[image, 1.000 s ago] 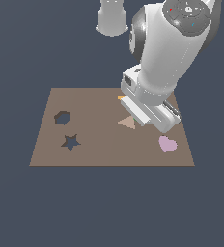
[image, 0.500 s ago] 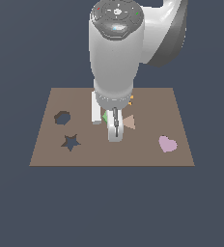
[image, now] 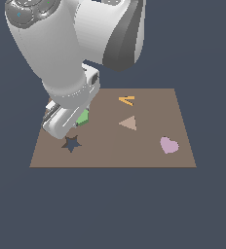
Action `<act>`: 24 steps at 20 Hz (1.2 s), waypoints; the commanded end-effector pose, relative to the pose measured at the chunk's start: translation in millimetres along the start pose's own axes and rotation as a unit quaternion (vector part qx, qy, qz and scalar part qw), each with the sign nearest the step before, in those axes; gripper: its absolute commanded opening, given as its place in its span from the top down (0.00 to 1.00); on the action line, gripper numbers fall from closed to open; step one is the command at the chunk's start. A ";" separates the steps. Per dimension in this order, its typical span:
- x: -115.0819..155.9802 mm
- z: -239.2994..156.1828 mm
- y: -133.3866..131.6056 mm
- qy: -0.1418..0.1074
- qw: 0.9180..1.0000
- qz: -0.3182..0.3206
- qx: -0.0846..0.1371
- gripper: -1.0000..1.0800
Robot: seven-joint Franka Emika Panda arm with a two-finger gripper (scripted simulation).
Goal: Insert a designated object into the corresponding slot on a board.
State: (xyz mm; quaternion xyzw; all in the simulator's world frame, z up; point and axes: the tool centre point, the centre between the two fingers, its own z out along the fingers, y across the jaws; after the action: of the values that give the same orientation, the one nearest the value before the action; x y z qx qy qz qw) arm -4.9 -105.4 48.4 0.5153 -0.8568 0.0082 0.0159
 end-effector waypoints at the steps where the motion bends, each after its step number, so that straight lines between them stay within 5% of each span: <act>1: 18.3 -3.2 -8.6 -0.001 0.998 0.058 0.002 1.00; 15: 77.2 -14.3 -32.3 -0.006 0.972 0.236 0.010 1.00; 24: 81.7 -15.8 -33.9 -0.006 0.969 0.245 0.011 1.00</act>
State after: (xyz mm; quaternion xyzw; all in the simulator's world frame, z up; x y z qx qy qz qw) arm -13.8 -197.9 69.0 0.2861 -0.9580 0.0194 0.0021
